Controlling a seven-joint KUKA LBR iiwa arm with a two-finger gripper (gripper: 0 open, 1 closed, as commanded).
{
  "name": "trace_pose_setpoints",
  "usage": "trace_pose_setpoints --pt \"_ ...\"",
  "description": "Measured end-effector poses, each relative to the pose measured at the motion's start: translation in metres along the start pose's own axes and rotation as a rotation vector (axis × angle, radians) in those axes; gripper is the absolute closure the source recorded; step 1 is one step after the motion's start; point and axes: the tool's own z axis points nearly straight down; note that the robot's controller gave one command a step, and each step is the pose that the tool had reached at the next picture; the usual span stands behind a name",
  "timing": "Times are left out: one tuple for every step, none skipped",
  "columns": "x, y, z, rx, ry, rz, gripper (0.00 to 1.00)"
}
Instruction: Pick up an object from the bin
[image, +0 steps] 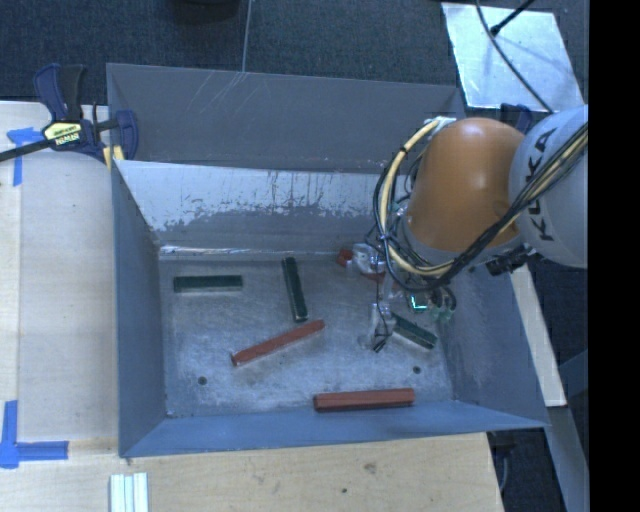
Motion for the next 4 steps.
trace_pose_setpoints --pt "-0.001 0.107 0.101 -0.002 -0.001 -0.167 0.00" --pt "0.012 0.117 0.066 -0.001 -0.011 -0.209 0.00" --pt "0.005 0.112 0.059 -0.001 -0.013 -0.138 0.00" --pt "0.010 0.107 0.100 0.001 -0.002 -0.068 0.00"
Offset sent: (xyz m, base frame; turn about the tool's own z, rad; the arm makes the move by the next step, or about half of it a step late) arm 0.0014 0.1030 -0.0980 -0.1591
